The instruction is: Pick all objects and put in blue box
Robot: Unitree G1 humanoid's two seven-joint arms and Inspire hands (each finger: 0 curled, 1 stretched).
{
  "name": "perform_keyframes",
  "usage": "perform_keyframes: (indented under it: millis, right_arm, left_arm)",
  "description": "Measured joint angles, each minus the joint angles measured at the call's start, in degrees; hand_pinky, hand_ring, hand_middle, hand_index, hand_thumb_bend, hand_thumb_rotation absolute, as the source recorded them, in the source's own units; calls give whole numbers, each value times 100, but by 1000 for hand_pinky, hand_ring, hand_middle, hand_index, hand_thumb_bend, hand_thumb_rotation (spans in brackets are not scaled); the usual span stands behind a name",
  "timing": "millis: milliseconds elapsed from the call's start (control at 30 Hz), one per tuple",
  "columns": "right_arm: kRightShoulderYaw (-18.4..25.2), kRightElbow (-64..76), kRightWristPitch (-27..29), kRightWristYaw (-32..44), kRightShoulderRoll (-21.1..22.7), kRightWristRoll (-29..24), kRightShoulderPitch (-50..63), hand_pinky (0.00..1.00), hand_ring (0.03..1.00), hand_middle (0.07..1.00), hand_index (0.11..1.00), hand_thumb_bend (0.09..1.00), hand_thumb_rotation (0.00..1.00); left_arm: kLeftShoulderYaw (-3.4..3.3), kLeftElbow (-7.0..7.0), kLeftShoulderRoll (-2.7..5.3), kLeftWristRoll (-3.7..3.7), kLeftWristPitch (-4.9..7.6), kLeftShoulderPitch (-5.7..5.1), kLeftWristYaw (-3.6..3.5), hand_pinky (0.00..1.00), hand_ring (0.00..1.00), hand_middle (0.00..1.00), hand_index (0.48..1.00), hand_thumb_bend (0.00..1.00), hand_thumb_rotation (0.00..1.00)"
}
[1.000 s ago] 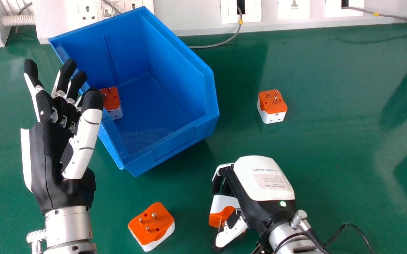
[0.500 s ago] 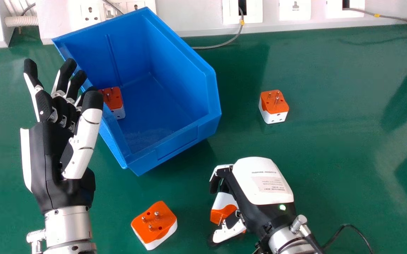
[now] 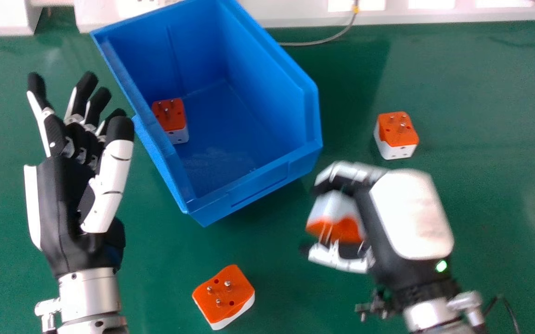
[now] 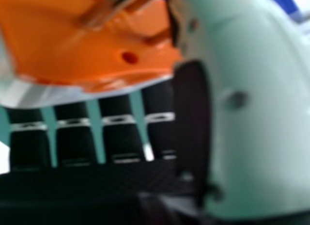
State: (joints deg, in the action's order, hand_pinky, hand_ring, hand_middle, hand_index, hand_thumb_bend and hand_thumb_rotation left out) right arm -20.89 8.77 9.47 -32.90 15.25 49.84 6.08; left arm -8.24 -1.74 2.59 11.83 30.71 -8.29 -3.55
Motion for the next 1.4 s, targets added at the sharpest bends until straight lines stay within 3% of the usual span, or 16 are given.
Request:
perform_keyframes:
  millis: [333, 633, 800, 867, 933, 1067, 1333, 1400]
  right_arm:
    - [234, 326, 609, -271, -252, 23, -394, 336, 430, 520, 513, 497, 0]
    - [-34, -396, 758, -212, -629, 306, -1704, 333, 440, 518, 496, 499, 0]
    - [-234, -1639, 751, 6, -876, 261, -2810, 341, 446, 500, 502, 499, 0]
    - [-365, -2447, 812, -43, -956, 279, -3355, 344, 448, 500, 506, 499, 0]
    - [-454, -3139, 769, -83, -993, 294, -3783, 346, 453, 504, 506, 498, 0]
    - [-682, -4530, 737, -189, -1075, 332, -4544, 343, 464, 527, 504, 496, 0]
    - [-936, -5531, 483, -89, -1201, 275, -4920, 337, 468, 534, 522, 494, 0]
    - [-994, -5369, 178, 82, -1170, 314, -4907, 447, 588, 670, 506, 507, 74]
  left_arm:
    - [-36, 0, 6, -24, 0, -6, 28, 833, 898, 917, 900, 649, 482]
    - [-43, 20, 16, -4, -10, 68, 35, 826, 896, 916, 900, 639, 444]
    - [-32, 54, 20, -75, -4, 195, 109, 842, 902, 919, 897, 651, 462]
    - [-75, 89, 18, -80, 4, 226, 139, 852, 905, 921, 896, 657, 467]
    - [-68, 111, 17, -113, 31, 260, 134, 859, 904, 918, 894, 657, 470]
    - [-125, 190, 23, -176, 84, 352, 141, 864, 894, 900, 885, 671, 477]
    - [-188, 238, 29, -252, 147, 385, 231, 856, 893, 902, 881, 649, 468]
    - [-214, 240, 27, -268, 163, 387, 233, 851, 899, 908, 883, 655, 474]
